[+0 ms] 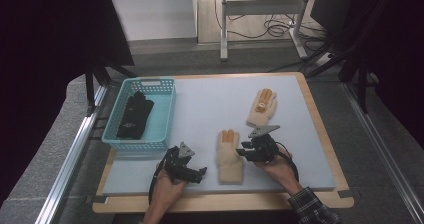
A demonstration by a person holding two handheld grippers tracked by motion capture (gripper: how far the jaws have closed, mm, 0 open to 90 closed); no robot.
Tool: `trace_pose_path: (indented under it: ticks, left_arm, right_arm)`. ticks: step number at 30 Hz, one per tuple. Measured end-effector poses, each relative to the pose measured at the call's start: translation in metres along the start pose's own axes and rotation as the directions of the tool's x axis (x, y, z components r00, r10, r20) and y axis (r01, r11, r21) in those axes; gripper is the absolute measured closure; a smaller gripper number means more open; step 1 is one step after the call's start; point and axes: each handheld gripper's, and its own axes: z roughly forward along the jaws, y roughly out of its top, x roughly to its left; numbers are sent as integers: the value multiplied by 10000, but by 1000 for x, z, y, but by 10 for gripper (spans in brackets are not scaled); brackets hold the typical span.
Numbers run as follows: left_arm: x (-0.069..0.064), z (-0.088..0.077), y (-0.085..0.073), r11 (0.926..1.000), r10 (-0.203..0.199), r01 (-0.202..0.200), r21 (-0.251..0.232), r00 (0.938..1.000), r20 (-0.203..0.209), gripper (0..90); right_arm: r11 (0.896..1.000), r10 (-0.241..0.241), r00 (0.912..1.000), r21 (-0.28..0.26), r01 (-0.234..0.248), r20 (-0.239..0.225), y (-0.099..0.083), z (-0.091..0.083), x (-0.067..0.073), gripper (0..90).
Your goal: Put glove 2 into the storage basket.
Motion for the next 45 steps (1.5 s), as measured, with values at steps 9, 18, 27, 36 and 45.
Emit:
trace_pose_path:
  ticks: [9,18,27,36,45]
  left_arm:
    - [0,0,0,10000,5,-5,-3,10000,-7,4]
    - [0,0,0,10000,36,-36,-2,10000,-13,4]
    - [0,0,0,10000,10,-10,-3,10000,-9,4]
    - [0,0,0,10000,11,-11,-5,10000,-7,4]
    - [0,0,0,10000,14,-14,-9,10000,-1,4]
  right_arm:
    - [9997,68,9999,244,-65,-151,-4,8,8,873]
    - [9977,148,9956,-666,-87,924,9,-31,-5,680]
    - [9951,718,9867,-775,-610,1455,-4,-29,-34,646]
    - [9900,1171,9682,-1030,-962,2209,1,-26,-74,526]
    - [9810,1814,9366,-1214,-1512,2997,22,-12,-122,448]
